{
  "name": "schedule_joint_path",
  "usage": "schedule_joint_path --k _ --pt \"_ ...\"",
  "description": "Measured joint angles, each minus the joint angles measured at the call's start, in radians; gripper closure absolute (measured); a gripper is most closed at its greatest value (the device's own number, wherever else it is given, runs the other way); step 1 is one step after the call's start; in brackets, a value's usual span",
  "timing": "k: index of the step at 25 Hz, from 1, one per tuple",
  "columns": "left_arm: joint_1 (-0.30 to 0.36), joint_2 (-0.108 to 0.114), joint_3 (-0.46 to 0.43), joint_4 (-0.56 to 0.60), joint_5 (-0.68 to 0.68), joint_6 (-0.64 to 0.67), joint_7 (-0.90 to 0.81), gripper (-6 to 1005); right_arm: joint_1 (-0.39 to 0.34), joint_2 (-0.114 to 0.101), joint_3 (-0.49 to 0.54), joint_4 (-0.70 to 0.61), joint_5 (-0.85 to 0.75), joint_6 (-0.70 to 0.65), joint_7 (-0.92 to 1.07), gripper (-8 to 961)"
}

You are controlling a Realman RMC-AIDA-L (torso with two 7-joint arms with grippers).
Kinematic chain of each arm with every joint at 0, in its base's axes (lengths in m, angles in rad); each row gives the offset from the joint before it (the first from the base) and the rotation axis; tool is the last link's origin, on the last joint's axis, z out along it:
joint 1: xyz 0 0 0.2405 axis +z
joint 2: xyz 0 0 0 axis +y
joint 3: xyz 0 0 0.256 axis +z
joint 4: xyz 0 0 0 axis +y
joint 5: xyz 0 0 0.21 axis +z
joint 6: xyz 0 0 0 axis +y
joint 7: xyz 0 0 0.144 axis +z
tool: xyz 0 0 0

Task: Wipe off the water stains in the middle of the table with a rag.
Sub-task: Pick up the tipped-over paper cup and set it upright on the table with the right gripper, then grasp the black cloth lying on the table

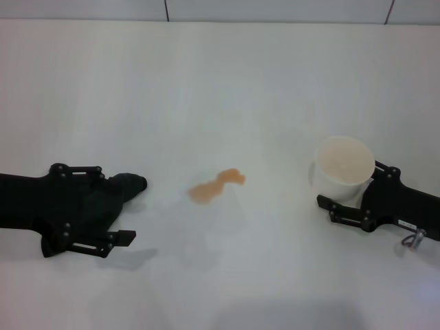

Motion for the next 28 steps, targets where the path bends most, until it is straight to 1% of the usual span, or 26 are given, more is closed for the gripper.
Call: schedule_joint_path --k 3,5,8,9,10,14,20,22,24,27,28 --pt "0.001 0.000 0.000 0.000 0.000 0.000 0.000 199 -0.005 -0.009 0.000 -0.021 -0.034 -0.003 0.048 112" --pt "0.001 0.000 -0.001 0.000 0.000 0.000 -0.001 200 -0.020 -0.012 0.000 -0.053 -0.067 -0.004 0.073 111" --pt "0.001 0.000 -0.006 0.000 -0.001 0.000 -0.001 202 -0.054 -0.014 0.000 -0.109 -0.094 -0.015 0.094 111" --pt "0.001 0.000 -0.006 0.000 -0.001 0.000 -0.001 202 -0.054 -0.014 0.000 -0.109 -0.094 -0.015 0.094 111" --pt "0.001 0.000 -0.008 0.000 -0.001 0.000 -0.001 203 -0.088 -0.015 0.000 -0.161 -0.100 -0.027 0.104 111" --pt "0.010 0.002 -0.020 -0.002 -0.001 -0.004 -0.001 205 -0.116 -0.023 0.001 -0.217 -0.138 -0.031 0.148 111" --pt "0.012 0.001 -0.076 -0.008 -0.003 -0.007 -0.010 208 -0.161 -0.044 0.011 -0.363 -0.262 -0.022 0.279 112" --pt "0.017 0.001 -0.104 -0.009 -0.003 -0.007 -0.029 209 -0.174 -0.052 0.011 -0.429 -0.310 -0.019 0.337 112" --pt "0.019 0.001 -0.110 -0.009 -0.003 -0.007 -0.037 210 -0.184 -0.057 0.012 -0.483 -0.345 -0.019 0.380 112" --pt "0.024 0.000 -0.130 -0.009 -0.004 -0.009 -0.061 211 -0.204 -0.064 0.025 -0.590 -0.412 -0.037 0.452 111" --pt "0.024 -0.001 -0.135 -0.009 -0.004 -0.011 -0.069 211 -0.213 -0.065 0.047 -0.646 -0.460 -0.063 0.493 111"
